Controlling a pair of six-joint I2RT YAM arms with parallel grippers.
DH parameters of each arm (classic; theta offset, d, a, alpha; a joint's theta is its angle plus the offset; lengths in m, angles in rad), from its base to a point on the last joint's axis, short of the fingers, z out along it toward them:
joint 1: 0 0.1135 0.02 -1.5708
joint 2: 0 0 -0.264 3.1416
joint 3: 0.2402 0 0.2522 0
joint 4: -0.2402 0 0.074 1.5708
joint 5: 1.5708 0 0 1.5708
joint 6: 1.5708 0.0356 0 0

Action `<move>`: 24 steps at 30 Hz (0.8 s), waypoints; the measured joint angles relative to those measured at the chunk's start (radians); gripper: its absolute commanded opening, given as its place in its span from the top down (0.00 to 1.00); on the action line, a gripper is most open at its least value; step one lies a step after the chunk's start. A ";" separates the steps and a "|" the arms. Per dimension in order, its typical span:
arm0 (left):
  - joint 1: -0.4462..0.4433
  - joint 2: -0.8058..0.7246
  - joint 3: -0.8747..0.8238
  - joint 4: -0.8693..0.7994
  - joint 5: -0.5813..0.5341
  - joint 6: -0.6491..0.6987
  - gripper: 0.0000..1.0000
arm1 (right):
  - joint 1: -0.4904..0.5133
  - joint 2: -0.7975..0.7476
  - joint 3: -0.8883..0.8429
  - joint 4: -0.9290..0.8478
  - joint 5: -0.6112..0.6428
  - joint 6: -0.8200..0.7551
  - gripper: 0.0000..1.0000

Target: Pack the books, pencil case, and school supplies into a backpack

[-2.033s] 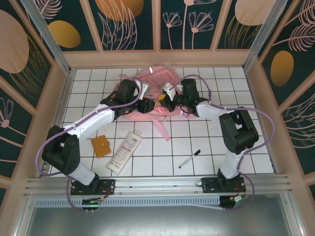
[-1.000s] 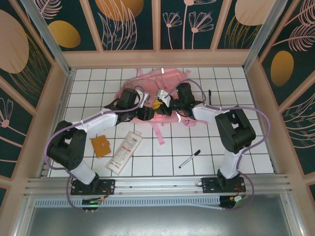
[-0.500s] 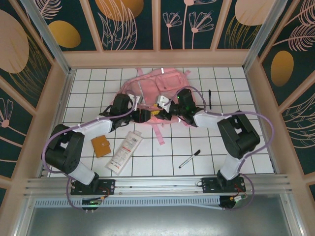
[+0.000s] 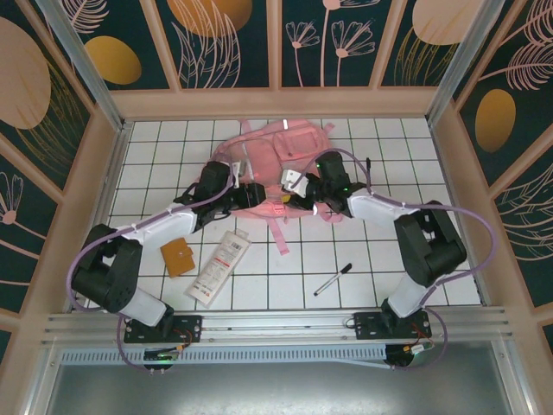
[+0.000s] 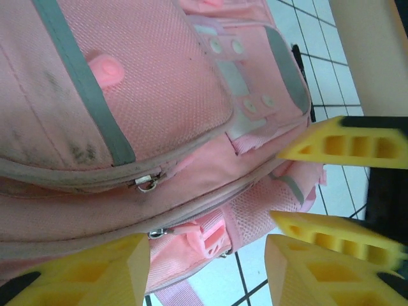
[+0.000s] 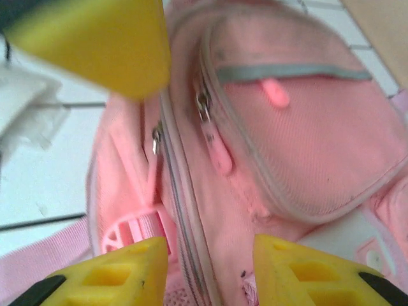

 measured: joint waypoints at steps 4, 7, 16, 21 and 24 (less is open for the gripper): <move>-0.031 0.000 0.000 -0.028 -0.043 -0.043 0.53 | 0.003 0.071 0.036 -0.003 0.064 -0.040 0.60; -0.061 0.011 0.007 -0.072 -0.080 -0.090 0.54 | 0.011 0.108 0.045 0.000 0.079 -0.062 0.85; -0.093 0.062 0.051 -0.153 -0.154 -0.218 0.54 | 0.011 0.121 0.023 0.064 0.045 -0.049 1.00; -0.103 0.075 0.054 -0.158 -0.174 -0.257 0.55 | -0.001 0.109 0.015 0.092 -0.006 -0.020 1.00; -0.105 0.106 0.066 -0.157 -0.171 -0.277 0.56 | 0.000 0.102 0.015 0.103 -0.031 -0.008 1.00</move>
